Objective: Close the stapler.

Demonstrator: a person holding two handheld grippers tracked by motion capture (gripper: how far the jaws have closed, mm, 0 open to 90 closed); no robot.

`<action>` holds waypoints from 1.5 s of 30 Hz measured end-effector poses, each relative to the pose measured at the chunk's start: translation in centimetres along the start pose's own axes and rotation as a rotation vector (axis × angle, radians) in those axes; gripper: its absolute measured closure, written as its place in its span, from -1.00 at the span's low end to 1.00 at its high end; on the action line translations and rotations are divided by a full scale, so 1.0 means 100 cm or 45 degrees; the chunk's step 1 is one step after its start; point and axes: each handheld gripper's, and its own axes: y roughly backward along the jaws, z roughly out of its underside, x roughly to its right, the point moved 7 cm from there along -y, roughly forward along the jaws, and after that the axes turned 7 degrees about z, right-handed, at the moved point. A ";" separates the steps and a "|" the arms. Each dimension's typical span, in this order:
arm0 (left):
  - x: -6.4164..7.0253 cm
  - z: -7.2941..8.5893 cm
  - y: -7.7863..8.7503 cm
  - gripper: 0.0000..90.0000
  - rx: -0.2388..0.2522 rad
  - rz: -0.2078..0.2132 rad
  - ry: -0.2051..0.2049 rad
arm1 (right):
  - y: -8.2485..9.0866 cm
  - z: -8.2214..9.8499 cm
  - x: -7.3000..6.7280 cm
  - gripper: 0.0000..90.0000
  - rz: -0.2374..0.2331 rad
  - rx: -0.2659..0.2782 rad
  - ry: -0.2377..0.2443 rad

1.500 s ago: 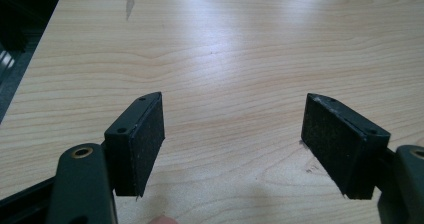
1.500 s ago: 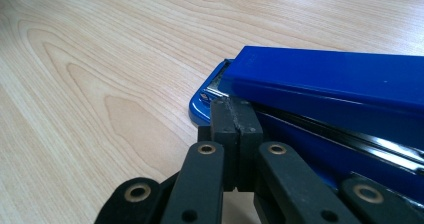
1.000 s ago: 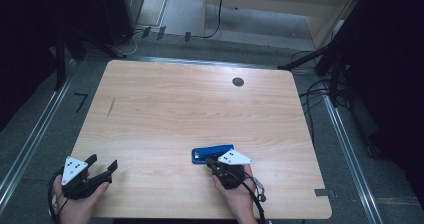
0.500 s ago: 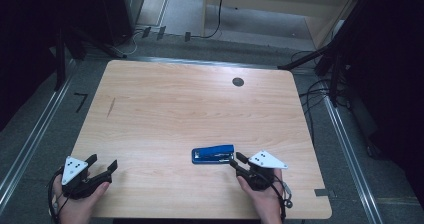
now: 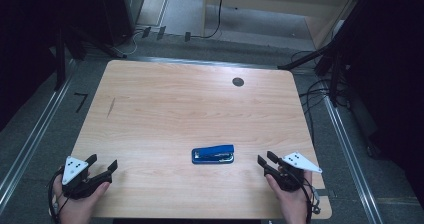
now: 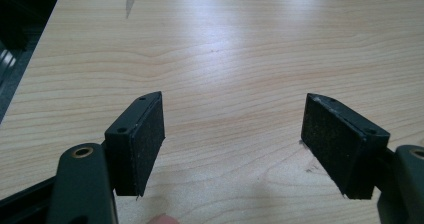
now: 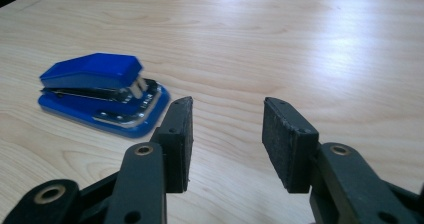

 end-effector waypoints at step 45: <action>0.000 0.000 0.000 -0.79 -0.026 0.045 -0.005 | 0.057 0.043 0.108 -1.00 0.111 -0.009 -0.132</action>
